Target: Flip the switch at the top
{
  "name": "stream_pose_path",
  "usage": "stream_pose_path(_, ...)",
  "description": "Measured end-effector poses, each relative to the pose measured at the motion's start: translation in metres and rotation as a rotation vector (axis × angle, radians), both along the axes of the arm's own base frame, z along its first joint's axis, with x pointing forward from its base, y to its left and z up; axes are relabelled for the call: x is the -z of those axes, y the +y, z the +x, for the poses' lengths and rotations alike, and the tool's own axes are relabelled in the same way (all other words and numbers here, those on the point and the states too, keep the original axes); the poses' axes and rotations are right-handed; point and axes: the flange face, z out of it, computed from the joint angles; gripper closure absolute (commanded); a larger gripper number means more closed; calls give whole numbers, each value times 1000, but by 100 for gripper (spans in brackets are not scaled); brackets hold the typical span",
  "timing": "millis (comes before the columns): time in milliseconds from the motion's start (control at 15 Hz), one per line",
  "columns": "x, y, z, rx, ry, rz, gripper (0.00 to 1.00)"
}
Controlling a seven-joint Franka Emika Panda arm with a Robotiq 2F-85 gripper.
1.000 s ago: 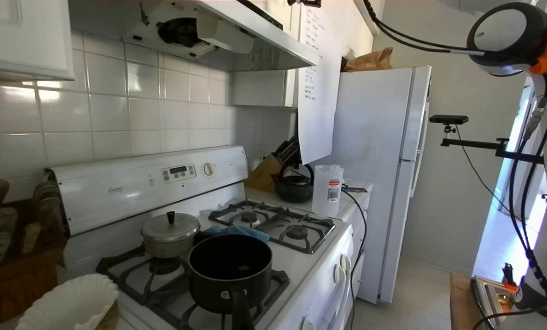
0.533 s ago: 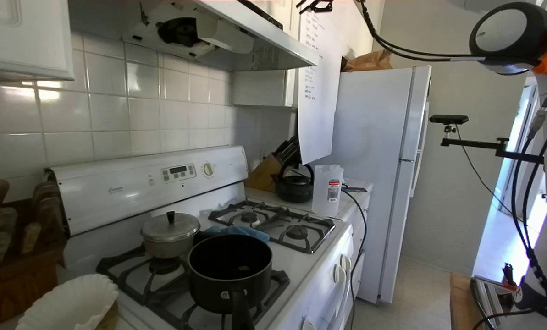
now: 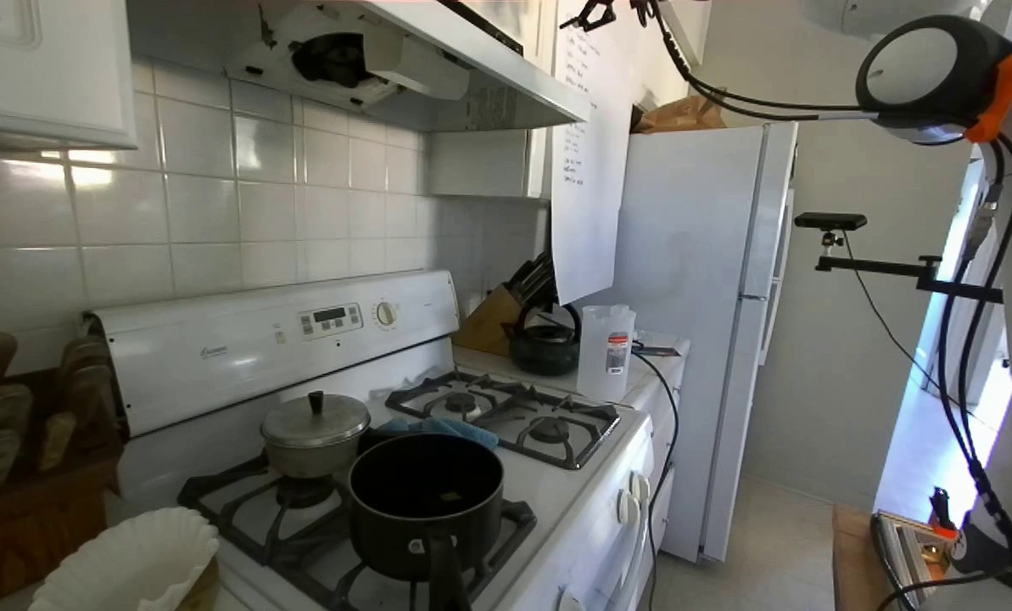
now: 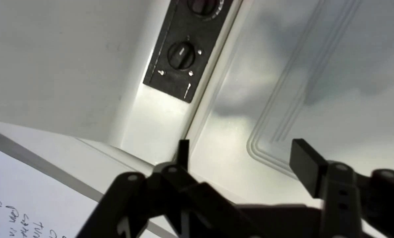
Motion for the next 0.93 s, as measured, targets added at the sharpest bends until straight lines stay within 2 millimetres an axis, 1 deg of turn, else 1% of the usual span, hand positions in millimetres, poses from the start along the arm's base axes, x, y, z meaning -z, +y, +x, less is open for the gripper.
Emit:
stream_pose_path(133, 9, -3, 9, 48, -62, 21, 0)
stream_pose_path(267, 22, -2, 20, 93, -113, 51, 0)
stream_pose_path(400, 34, 4, 27, 140, -168, 75, 0)
stream_pose_path(533, 45, 15, 30, 187, -224, 94, 0)
stream_pose_path(667, 53, 26, 27, 229, -276, 114, 0)
stream_pose_path(800, 61, 33, 21, 273, -308, 144, 0)
stream_pose_path(933, 70, 28, 10, 327, -326, 181, 0)
